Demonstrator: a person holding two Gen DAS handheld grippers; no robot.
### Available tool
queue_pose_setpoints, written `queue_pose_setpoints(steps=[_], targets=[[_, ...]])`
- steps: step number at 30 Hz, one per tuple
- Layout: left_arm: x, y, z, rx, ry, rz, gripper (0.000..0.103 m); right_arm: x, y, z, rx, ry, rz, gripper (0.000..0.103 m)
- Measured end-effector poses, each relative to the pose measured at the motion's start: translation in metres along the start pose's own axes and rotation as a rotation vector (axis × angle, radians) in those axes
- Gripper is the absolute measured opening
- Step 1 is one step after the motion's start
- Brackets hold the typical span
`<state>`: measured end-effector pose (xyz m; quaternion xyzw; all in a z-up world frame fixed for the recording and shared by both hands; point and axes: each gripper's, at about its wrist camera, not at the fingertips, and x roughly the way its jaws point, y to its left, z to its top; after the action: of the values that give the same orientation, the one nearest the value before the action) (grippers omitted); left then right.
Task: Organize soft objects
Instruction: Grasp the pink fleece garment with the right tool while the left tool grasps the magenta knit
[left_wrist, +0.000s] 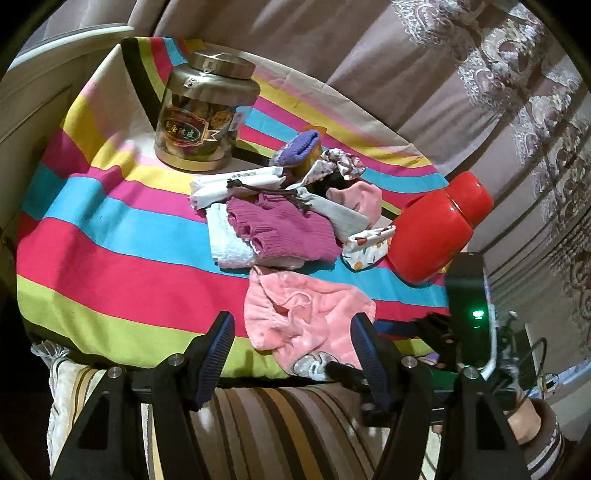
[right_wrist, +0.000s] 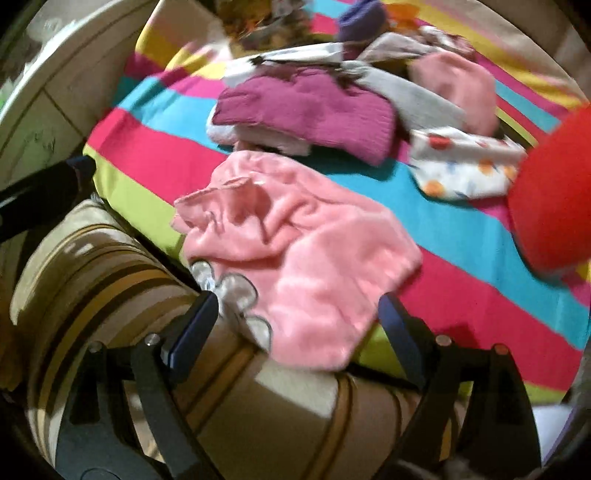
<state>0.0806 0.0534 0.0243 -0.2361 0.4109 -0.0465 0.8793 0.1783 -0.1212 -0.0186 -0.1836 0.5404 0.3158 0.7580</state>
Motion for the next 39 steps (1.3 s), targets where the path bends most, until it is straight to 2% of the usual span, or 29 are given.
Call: queue_pose_setpoints(steps=[5, 17, 21, 32, 35, 39], targets=[[0.002, 0.007, 0.005, -0.007, 0.000, 0.011, 0.066, 0.023, 0.006, 0.014, -0.039, 0.038, -0.010, 0.091], [0.030, 0.006, 0.034, 0.071, 0.017, 0.095, 0.066, 0.048, 0.007, 0.028, -0.046, 0.006, -0.030, 0.099], [0.044, 0.004, 0.047, 0.100, 0.022, 0.122, 0.066, 0.050, 0.013, 0.026, -0.053, -0.008, -0.029, 0.096], [0.092, -0.023, 0.075, 0.215, 0.057, 0.163, 0.066, 0.029, -0.006, 0.007, 0.039, -0.088, -0.003, 0.027], [0.109, -0.033, 0.078, 0.252, 0.082, 0.175, 0.066, 0.028, -0.016, 0.003, 0.070, -0.100, 0.021, 0.021], [0.133, -0.042, 0.081, 0.293, 0.119, 0.193, 0.066, 0.017, -0.026, -0.007, 0.099, -0.131, 0.010, 0.019]])
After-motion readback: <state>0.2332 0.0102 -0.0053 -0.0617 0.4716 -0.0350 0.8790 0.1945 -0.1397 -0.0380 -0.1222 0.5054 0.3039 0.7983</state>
